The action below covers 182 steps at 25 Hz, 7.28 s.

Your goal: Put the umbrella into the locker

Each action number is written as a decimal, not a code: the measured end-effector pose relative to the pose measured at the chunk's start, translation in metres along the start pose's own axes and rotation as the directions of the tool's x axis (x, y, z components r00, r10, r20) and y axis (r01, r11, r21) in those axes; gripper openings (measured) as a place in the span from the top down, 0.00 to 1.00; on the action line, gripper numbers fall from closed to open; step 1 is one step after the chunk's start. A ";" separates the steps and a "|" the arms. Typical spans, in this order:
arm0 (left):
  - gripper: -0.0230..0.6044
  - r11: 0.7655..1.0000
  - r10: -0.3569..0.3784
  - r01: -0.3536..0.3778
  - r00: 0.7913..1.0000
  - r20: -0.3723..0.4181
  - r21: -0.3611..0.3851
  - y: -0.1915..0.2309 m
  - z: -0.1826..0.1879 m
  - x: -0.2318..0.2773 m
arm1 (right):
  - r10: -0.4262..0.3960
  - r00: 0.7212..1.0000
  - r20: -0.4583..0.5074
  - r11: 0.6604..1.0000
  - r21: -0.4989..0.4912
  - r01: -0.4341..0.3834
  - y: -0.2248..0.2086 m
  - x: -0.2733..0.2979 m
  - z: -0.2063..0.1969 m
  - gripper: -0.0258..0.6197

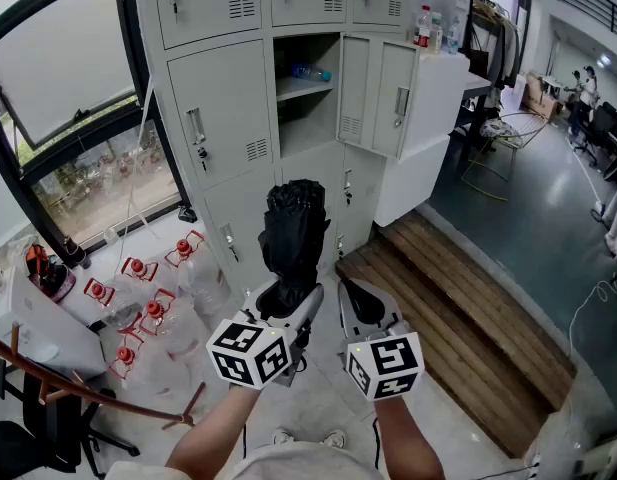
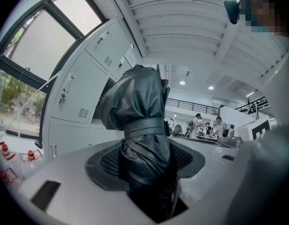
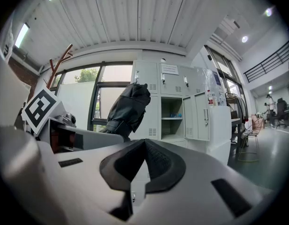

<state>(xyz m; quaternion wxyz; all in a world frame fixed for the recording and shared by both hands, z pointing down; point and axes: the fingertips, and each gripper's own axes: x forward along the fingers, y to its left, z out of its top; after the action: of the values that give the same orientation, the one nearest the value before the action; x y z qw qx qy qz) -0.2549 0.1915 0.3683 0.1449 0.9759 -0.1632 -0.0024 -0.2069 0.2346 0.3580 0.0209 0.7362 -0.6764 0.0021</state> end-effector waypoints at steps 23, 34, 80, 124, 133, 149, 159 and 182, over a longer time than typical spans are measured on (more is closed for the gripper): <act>0.56 0.998 0.063 -0.063 0.998 -0.001 -0.013 -0.030 -0.011 0.046 | 0.070 0.997 0.021 0.997 0.044 -0.071 -0.057 -0.010 -0.007 0.96; 0.56 0.998 0.057 -0.057 0.998 -0.003 -0.028 0.009 -0.010 0.090 | 0.065 0.998 -0.004 0.997 0.033 -0.065 -0.083 0.040 -0.021 0.96; 0.56 0.997 0.012 -0.015 0.999 -0.041 -0.072 0.227 0.040 0.273 | 0.064 0.998 -0.025 0.998 -0.002 -0.064 -0.148 0.328 -0.020 0.96; 0.56 0.899 0.433 -0.437 0.888 -0.154 0.011 0.306 0.033 0.475 | 0.396 0.918 -0.006 0.918 0.023 -0.396 -0.312 0.474 -0.021 0.96; 0.56 0.910 0.407 -0.415 0.889 -0.210 0.009 0.337 0.037 0.488 | 0.387 0.922 -0.004 0.922 0.001 -0.387 -0.302 0.511 -0.015 0.96; 0.56 0.944 0.318 -0.329 0.920 -0.229 -0.011 0.370 0.049 0.501 | 0.350 0.937 -0.001 0.936 -0.031 -0.350 -0.284 0.568 -0.004 0.96; 0.56 0.901 0.431 -0.432 0.877 -0.214 0.046 0.391 0.069 0.516 | 0.440 0.898 0.019 0.898 -0.030 -0.440 -0.290 0.579 0.004 0.96; 0.56 0.822 0.568 -0.515 0.767 -0.299 0.243 0.434 0.081 0.546 | 0.494 0.870 0.003 0.869 -0.038 -0.493 -0.303 0.580 -0.004 0.96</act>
<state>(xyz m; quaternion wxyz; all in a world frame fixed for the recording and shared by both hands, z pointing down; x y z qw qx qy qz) 0.1204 -0.3982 0.4372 0.0946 0.8783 -0.4086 0.2295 0.1447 -0.3171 0.3713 0.0286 0.5386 -0.8420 -0.0092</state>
